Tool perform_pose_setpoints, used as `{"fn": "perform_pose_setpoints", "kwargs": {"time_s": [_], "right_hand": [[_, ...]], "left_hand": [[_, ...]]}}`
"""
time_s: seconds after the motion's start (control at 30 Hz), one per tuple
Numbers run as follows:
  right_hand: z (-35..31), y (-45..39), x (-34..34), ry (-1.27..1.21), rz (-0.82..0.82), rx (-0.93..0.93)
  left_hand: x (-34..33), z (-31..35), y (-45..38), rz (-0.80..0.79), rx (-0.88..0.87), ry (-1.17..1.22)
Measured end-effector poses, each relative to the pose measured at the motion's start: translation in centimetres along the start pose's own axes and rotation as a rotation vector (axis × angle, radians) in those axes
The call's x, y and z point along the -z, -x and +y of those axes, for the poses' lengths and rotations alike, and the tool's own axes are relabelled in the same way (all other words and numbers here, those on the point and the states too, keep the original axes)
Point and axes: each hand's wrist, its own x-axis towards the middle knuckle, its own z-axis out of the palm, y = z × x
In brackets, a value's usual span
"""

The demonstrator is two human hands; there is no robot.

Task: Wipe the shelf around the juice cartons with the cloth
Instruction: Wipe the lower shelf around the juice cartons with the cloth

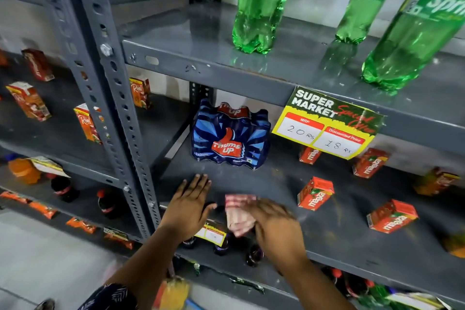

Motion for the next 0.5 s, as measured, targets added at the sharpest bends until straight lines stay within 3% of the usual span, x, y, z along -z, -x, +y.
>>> {"fn": "perform_pose_setpoints", "kwargs": {"time_s": [0.17, 0.4, 0.5], "right_hand": [[1.2, -2.5, -2.0, 0.109, -0.27, -0.101], [1.7, 5.9, -1.8, 0.001, -0.143, -0.153], [3.5, 8.5, 0.0, 0.003, -0.007, -0.178]], "left_hand": [[-0.7, 3.3, -0.3, -0.027, -0.008, 0.018], [-1.2, 3.9, 0.2, -0.047, 0.015, -0.024], [-1.1, 5.3, 0.4, -0.012, 0.045, 0.008]]}}
